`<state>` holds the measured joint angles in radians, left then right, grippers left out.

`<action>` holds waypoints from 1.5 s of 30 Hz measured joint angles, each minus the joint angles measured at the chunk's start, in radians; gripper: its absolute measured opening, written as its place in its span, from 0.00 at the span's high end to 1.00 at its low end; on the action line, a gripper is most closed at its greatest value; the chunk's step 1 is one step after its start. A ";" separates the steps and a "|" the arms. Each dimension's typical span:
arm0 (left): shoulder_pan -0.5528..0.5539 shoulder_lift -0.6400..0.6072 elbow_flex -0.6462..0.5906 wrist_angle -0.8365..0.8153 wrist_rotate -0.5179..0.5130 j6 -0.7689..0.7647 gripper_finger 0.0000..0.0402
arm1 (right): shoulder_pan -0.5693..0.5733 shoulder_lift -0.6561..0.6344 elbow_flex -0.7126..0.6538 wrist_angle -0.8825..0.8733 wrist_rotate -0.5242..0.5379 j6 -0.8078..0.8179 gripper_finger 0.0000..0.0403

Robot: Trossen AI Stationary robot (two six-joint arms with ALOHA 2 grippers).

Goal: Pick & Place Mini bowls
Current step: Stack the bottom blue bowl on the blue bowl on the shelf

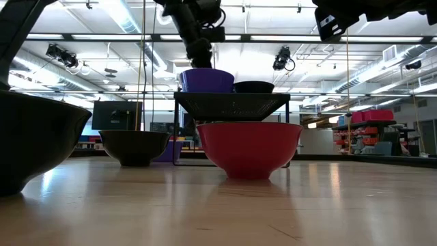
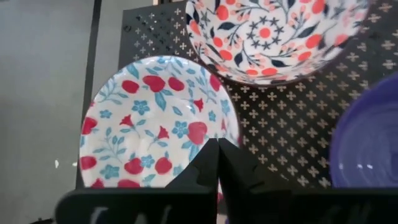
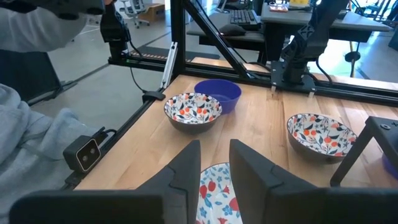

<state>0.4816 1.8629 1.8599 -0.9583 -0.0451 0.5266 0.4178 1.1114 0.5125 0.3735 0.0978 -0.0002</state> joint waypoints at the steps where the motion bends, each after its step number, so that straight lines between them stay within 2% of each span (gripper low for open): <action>1: 0.000 -0.009 0.000 -0.013 -0.009 0.000 0.99 | 0.000 0.000 0.000 0.000 0.000 0.000 0.79; 9: -0.010 -0.128 -0.001 -0.081 -0.047 -0.055 0.99 | 0.000 0.000 0.000 -0.003 0.000 0.000 0.79; 13: -0.058 -0.245 -0.081 -0.095 -0.045 -0.124 0.99 | 0.000 0.000 0.000 -0.002 0.000 0.000 0.79; 16: -0.119 -0.376 -0.227 -0.039 -0.048 -0.194 0.99 | 0.000 0.000 0.000 -0.001 0.000 0.000 0.79; 19: -0.208 -0.523 -0.434 0.067 -0.062 -0.308 0.99 | 0.000 0.000 0.000 0.003 0.000 -0.001 0.79; 24: -0.455 -0.746 -0.788 0.332 -0.163 -0.518 0.99 | 0.000 0.000 0.000 0.044 0.000 -0.026 0.79; 27: -0.632 -0.824 -0.968 0.523 -0.257 -0.626 0.99 | 0.000 0.000 0.000 0.107 0.000 -0.065 0.79; 31: -0.851 -0.844 -1.146 0.795 -0.399 -0.696 0.99 | 0.000 0.000 0.000 0.225 0.000 -0.094 0.79; 34: -0.983 -0.810 -1.209 0.951 -0.521 -0.710 0.99 | 0.000 0.000 0.000 0.293 0.000 -0.095 0.79; 38: -1.115 -0.746 -1.197 0.996 -0.662 -0.730 0.99 | 0.000 0.003 0.000 0.326 0.000 -0.063 0.79; 41: -1.181 -0.713 -1.154 0.995 -0.678 -0.699 0.99 | 0.002 0.051 0.000 0.385 0.005 -0.031 0.79; 45: -1.243 -0.699 -1.108 0.951 -0.677 -0.672 0.99 | 0.023 0.198 0.035 0.457 0.130 -0.005 0.79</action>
<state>-0.7610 1.1634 0.7516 -0.0077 -0.7219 -0.1455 0.4409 1.3095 0.5480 0.8310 0.2282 -0.0048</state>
